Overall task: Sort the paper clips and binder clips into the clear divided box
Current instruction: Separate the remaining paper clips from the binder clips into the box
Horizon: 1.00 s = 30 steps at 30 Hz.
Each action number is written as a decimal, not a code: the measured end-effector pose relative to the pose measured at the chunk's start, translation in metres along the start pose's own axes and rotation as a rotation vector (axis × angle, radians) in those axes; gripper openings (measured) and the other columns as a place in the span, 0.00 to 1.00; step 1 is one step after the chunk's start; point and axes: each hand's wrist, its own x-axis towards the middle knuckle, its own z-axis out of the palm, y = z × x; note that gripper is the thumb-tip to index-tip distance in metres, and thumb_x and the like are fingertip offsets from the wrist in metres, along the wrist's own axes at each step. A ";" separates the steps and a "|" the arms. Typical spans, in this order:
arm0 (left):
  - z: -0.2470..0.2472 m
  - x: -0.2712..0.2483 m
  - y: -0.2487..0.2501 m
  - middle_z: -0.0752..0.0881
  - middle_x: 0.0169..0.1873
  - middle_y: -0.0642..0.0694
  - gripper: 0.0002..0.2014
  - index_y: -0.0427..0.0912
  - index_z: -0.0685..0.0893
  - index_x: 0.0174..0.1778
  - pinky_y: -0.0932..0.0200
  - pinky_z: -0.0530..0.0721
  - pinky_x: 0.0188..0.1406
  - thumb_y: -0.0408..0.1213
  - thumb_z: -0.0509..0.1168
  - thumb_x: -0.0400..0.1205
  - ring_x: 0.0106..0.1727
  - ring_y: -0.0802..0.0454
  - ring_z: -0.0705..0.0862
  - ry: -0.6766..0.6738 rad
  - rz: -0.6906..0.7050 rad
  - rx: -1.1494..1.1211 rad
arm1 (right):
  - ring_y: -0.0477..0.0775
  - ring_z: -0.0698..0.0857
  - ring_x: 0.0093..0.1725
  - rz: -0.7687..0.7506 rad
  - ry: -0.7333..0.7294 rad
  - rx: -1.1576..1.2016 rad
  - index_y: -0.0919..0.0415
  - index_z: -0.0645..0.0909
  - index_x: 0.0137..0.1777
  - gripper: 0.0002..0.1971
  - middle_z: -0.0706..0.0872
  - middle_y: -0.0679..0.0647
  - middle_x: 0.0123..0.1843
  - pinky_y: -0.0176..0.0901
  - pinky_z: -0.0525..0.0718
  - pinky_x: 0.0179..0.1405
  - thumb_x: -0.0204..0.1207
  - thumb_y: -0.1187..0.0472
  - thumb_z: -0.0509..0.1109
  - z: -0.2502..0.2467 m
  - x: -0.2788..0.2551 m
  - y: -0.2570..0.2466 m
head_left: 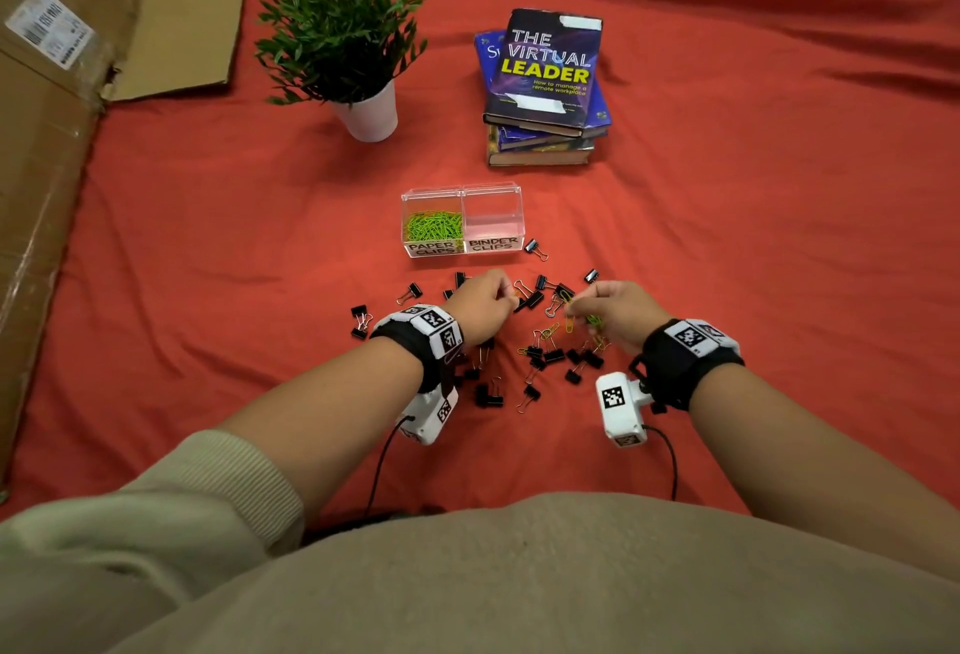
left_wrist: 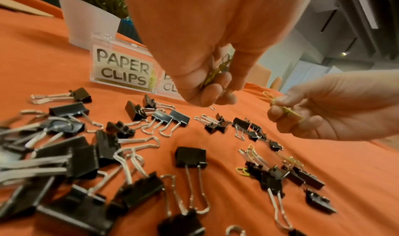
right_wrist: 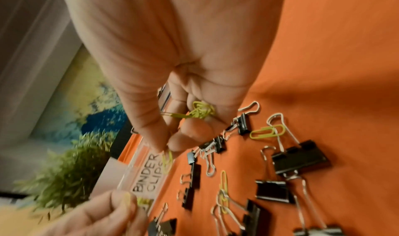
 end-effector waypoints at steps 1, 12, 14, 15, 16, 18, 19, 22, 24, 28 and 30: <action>0.001 0.000 0.000 0.82 0.37 0.47 0.04 0.45 0.75 0.42 0.60 0.71 0.30 0.33 0.60 0.82 0.30 0.55 0.74 -0.012 -0.017 -0.053 | 0.50 0.79 0.30 0.004 -0.021 0.093 0.64 0.81 0.35 0.06 0.86 0.60 0.37 0.38 0.76 0.28 0.71 0.70 0.73 -0.002 -0.001 -0.001; 0.021 -0.004 0.001 0.75 0.25 0.51 0.14 0.47 0.81 0.39 0.62 0.66 0.24 0.34 0.51 0.83 0.25 0.52 0.71 -0.120 -0.118 -0.049 | 0.49 0.78 0.28 0.067 -0.071 0.536 0.67 0.78 0.44 0.09 0.77 0.56 0.35 0.36 0.77 0.23 0.76 0.70 0.56 -0.011 -0.012 0.007; 0.027 -0.007 0.002 0.77 0.28 0.51 0.10 0.44 0.80 0.41 0.60 0.70 0.28 0.39 0.55 0.83 0.31 0.50 0.76 -0.091 -0.063 0.128 | 0.48 0.77 0.26 0.083 -0.067 0.549 0.63 0.76 0.38 0.08 0.77 0.55 0.33 0.36 0.77 0.21 0.77 0.64 0.59 -0.014 -0.014 0.009; 0.030 -0.008 0.001 0.80 0.31 0.50 0.08 0.43 0.79 0.42 0.59 0.73 0.32 0.39 0.57 0.83 0.35 0.49 0.78 -0.090 -0.028 0.211 | 0.48 0.76 0.25 0.089 -0.048 0.527 0.61 0.75 0.36 0.10 0.76 0.54 0.32 0.36 0.75 0.20 0.78 0.61 0.61 -0.015 -0.015 0.009; 0.032 -0.009 0.001 0.82 0.35 0.49 0.06 0.43 0.79 0.44 0.58 0.75 0.36 0.39 0.58 0.82 0.38 0.48 0.80 -0.101 0.004 0.282 | 0.48 0.75 0.24 0.096 -0.008 0.473 0.61 0.74 0.35 0.12 0.75 0.54 0.30 0.36 0.74 0.19 0.80 0.59 0.63 -0.016 -0.015 0.010; 0.034 -0.009 -0.002 0.86 0.44 0.46 0.05 0.42 0.80 0.49 0.57 0.79 0.43 0.36 0.60 0.80 0.46 0.46 0.84 -0.141 0.047 0.383 | 0.47 0.73 0.20 0.104 0.098 0.235 0.62 0.76 0.34 0.14 0.74 0.55 0.28 0.35 0.71 0.16 0.82 0.59 0.62 -0.019 -0.012 0.012; 0.034 -0.009 -0.005 0.86 0.47 0.45 0.07 0.42 0.80 0.51 0.56 0.81 0.46 0.35 0.61 0.79 0.49 0.45 0.84 -0.156 0.058 0.420 | 0.46 0.73 0.19 0.103 0.142 0.056 0.62 0.78 0.35 0.14 0.75 0.54 0.28 0.34 0.71 0.15 0.83 0.59 0.62 -0.020 -0.010 0.014; 0.033 -0.009 -0.009 0.86 0.53 0.43 0.10 0.43 0.79 0.56 0.50 0.84 0.53 0.36 0.62 0.80 0.54 0.43 0.84 -0.158 0.088 0.527 | 0.48 0.76 0.26 0.058 0.238 -0.447 0.64 0.83 0.39 0.11 0.83 0.55 0.33 0.34 0.74 0.18 0.80 0.60 0.65 -0.018 -0.003 0.021; 0.033 -0.009 -0.010 0.85 0.55 0.43 0.10 0.42 0.78 0.58 0.50 0.84 0.53 0.38 0.63 0.81 0.56 0.42 0.84 -0.158 0.108 0.570 | 0.55 0.80 0.35 0.042 0.247 -0.717 0.65 0.83 0.39 0.10 0.84 0.58 0.36 0.39 0.75 0.29 0.76 0.58 0.69 -0.012 0.000 0.023; 0.033 -0.006 -0.009 0.85 0.53 0.42 0.08 0.43 0.80 0.54 0.51 0.83 0.51 0.39 0.63 0.81 0.55 0.41 0.84 -0.178 0.141 0.645 | 0.60 0.80 0.36 0.038 0.234 -1.046 0.58 0.68 0.26 0.17 0.78 0.59 0.35 0.44 0.74 0.33 0.74 0.59 0.67 0.000 0.003 0.027; 0.033 -0.005 -0.009 0.85 0.53 0.41 0.08 0.42 0.80 0.53 0.50 0.83 0.50 0.39 0.62 0.82 0.54 0.40 0.84 -0.199 0.147 0.670 | 0.60 0.78 0.35 0.034 0.229 -1.090 0.58 0.63 0.25 0.19 0.75 0.57 0.31 0.44 0.73 0.31 0.74 0.61 0.65 0.004 0.005 0.029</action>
